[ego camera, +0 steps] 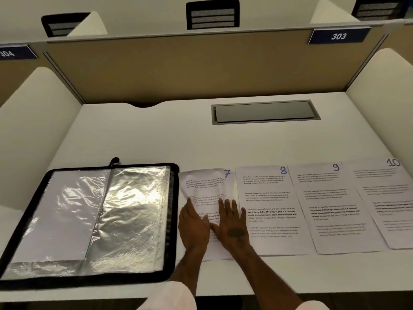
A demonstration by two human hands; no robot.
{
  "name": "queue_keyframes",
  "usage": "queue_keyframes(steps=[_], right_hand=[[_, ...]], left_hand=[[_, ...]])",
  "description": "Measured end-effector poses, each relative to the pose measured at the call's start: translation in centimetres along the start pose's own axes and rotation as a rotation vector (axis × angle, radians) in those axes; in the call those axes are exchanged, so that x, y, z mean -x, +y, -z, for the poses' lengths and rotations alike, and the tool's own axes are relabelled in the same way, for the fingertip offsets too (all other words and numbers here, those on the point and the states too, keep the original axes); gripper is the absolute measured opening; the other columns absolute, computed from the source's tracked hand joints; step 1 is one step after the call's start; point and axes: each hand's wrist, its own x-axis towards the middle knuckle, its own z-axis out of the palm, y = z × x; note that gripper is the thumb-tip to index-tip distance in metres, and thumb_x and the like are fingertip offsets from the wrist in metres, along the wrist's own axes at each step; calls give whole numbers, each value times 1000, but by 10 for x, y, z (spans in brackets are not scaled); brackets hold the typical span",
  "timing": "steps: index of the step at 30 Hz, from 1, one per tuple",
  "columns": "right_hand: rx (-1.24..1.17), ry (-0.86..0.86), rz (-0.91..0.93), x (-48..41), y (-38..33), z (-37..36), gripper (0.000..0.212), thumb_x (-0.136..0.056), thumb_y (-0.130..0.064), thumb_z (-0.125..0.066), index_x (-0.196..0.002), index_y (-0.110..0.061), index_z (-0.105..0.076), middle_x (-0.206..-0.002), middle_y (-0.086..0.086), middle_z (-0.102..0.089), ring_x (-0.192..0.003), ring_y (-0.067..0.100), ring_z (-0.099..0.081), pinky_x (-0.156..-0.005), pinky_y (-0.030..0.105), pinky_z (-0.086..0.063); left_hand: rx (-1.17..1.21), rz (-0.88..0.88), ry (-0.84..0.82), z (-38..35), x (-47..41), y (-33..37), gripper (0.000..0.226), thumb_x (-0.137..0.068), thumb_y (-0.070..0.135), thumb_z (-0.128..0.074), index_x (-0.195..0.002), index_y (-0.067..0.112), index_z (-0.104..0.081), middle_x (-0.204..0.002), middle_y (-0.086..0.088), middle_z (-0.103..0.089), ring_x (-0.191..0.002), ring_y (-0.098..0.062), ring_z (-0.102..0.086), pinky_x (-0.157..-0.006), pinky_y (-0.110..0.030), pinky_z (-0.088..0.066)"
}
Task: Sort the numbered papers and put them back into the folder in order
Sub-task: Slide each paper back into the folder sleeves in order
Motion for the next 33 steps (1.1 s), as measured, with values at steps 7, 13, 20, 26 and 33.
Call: queue_keyframes(steps=[7,13,20,26,33], right_hand=[[16,-55,12,-1,-13,24,110,-64,-63,-77,-149,-13,-27,-146,17,-45,-126,40,-52,-98,58,-42],[-128,-51,-63,2,-15,36,99,-85,-61,-58,-154,-29,5,-162,8,3,-145,29,-17,-115,45,-24],[-917,90,-424,-11,-24,61,103,-77,-34,-80,-154,-25,-12,-147,14,-41,-129,30,-46,-101,39,-44],[-813,25,-509,-6,-38,54,85,-79,-34,-78,-147,-16,-31,-143,12,-46,-130,29,-45,-107,40,-38],[-1073,-70,-491,7,-63,41,85,-77,-49,-76,-145,-14,-38,-142,10,-48,-123,24,-51,-93,28,-41]], left_hand=[[522,287,-11,20,-21,-2,72,-82,9,-76,-143,19,-40,-128,-8,-60,-107,-25,-64,-86,-45,-58],[870,356,-254,55,-29,-10,32,-79,-1,-75,-105,14,-66,-95,-8,-75,-79,-27,-74,-68,-41,-61],[989,306,-418,89,-45,-23,32,-78,-5,-75,-107,7,-66,-98,-15,-75,-85,-34,-73,-74,-43,-60],[1071,264,-477,111,-51,-44,40,-76,-6,-74,-114,5,-63,-104,-18,-73,-90,-39,-71,-75,-46,-60],[1229,221,-627,130,-52,-68,76,-57,15,-88,-125,2,-57,-117,-24,-67,-103,-44,-66,-81,-49,-58]])
